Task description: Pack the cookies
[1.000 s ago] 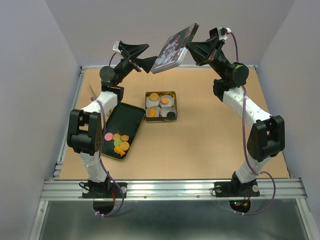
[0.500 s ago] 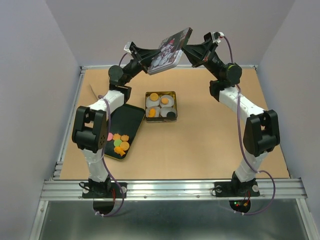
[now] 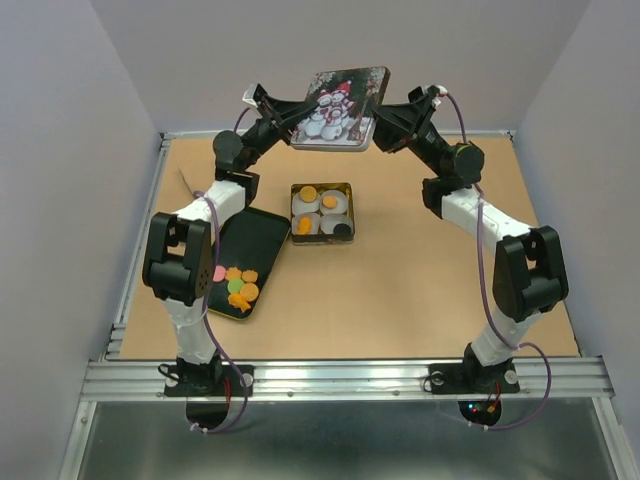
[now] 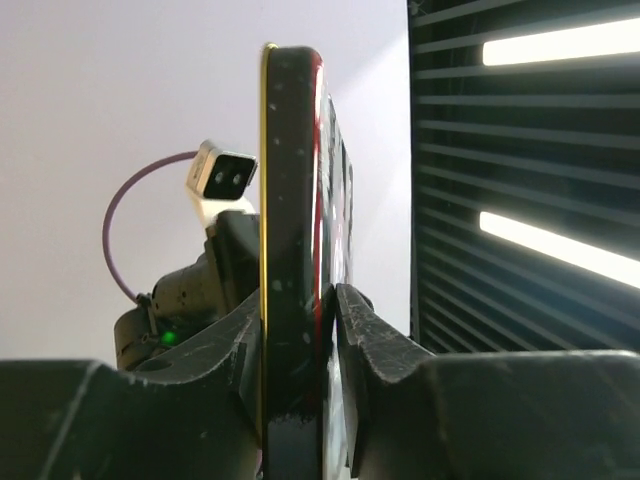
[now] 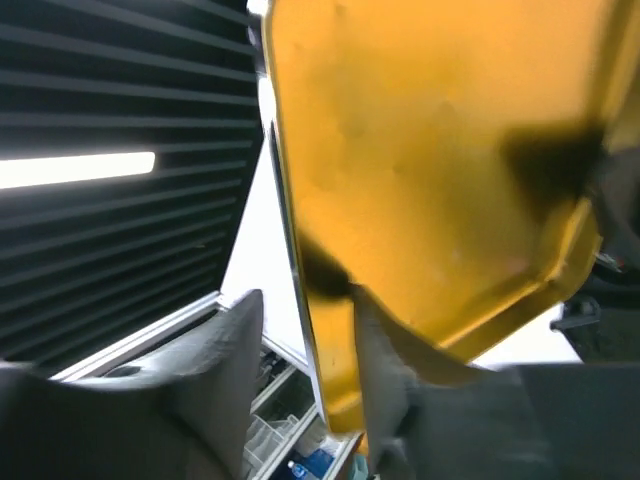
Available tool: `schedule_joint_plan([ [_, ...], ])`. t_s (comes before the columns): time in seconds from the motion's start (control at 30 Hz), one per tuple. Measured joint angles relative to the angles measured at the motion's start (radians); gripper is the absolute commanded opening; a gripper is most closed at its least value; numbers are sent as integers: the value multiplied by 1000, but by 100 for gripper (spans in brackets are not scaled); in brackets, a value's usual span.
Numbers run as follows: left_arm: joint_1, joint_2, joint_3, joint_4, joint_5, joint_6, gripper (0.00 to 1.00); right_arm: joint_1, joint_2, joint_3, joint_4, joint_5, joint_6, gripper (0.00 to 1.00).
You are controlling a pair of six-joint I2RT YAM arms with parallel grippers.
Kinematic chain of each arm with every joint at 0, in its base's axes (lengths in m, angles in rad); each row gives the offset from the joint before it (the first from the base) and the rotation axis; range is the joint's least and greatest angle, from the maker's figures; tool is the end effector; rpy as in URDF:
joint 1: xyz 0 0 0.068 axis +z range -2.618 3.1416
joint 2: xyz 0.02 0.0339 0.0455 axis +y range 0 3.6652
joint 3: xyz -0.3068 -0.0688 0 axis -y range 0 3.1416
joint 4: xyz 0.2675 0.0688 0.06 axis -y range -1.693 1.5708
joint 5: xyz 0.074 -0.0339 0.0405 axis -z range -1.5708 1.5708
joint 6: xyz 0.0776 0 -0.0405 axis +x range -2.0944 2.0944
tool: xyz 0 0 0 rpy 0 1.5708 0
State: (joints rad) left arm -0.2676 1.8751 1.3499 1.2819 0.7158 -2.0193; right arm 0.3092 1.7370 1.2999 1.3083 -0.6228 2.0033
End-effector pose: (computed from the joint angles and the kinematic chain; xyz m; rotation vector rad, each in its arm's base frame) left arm 0.4397 -0.1733 0.4150 -0.2168 1.3329 -2.3113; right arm 0.3927 0.1730 0.4620 0.1455 1.1669 2.3268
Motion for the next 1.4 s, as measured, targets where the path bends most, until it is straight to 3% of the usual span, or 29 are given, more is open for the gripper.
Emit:
schedule_joint_plan([
  [0.1, 6, -9, -7, 2, -8, -5, 8, 3, -17, -56, -3, -16, -2, 82],
  [0.17, 17, -31, -26, 7, -10, -3, 6, -1, -21, -90, -8, -25, -2, 87],
  [0.47, 69, -140, -130, 0, 10, 59, 2, 0, -51, -126, -17, -85, -2, 87],
  [0.6, 68, -207, -185, -7, 27, 120, 1, 0, -79, -132, -27, -137, -11, 57],
  [0.7, 67, -281, -227, -8, 39, 201, 1, 0, -97, -130, -146, -187, -99, 36],
  [0.9, 75, -399, -267, -32, 64, 400, 1, 3, -107, -52, -422, -232, -305, 34],
  [1.03, 76, -425, -294, -68, 60, 447, 2, 4, -127, -31, -537, -235, -410, 24],
  [1.1, 76, -431, -308, -92, 58, 463, 7, 4, -127, -31, -581, -234, -445, 21],
  [1.13, 76, -433, -319, -108, 58, 476, 19, 4, -127, -31, -608, -234, -462, 17],
  [1.2, 77, -438, -335, -147, 57, 493, 32, 0, -127, -31, -648, -233, -484, 11],
  [1.23, 78, -441, -343, -176, 58, 508, 50, -1, -127, -31, -660, -233, -491, 11],
  [1.3, 79, -448, -357, -237, 71, 549, 61, -2, -127, -31, -692, -227, -497, 10],
  [1.33, 77, -450, -364, -274, 82, 579, 83, -2, -127, -32, -709, -225, -500, 10],
  [1.4, 72, -450, -373, -312, 96, 605, 91, 0, -127, -32, -725, -224, -506, 9],
])
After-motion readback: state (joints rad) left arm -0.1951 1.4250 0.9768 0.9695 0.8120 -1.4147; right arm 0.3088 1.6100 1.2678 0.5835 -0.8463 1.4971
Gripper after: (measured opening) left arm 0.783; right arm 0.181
